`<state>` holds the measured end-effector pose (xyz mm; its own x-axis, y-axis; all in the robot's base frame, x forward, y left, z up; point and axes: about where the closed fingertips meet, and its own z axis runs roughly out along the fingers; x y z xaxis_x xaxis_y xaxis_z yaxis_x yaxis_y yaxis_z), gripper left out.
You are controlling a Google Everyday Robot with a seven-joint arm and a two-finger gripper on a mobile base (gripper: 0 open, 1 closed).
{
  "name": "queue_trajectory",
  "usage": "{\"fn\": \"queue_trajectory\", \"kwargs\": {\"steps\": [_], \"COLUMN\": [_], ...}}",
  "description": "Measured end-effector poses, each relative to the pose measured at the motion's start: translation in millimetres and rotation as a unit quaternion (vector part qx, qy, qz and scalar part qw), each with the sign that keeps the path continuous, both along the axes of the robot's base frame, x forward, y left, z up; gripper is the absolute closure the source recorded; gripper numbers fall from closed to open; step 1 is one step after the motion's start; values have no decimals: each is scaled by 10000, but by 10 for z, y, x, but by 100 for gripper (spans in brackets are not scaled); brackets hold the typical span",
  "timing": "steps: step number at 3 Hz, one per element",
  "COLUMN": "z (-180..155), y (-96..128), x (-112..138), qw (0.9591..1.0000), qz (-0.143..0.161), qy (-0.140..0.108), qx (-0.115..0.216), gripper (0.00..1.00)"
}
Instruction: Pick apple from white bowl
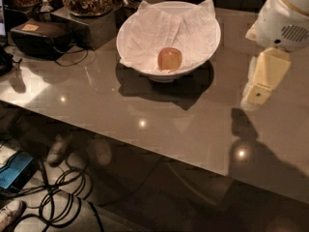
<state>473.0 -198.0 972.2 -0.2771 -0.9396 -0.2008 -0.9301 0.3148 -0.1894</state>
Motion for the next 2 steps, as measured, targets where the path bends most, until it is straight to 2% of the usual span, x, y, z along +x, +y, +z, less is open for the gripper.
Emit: {"fn": "queue_trajectory", "kwargs": {"steps": [1,2], "z": [-77,-72], "y": [190,196], "x": [365,380], "qw": [9998,9998], "qz": [-35,-46], "qy": [200,158], "qx": [77,90], "gripper": [0,0]}}
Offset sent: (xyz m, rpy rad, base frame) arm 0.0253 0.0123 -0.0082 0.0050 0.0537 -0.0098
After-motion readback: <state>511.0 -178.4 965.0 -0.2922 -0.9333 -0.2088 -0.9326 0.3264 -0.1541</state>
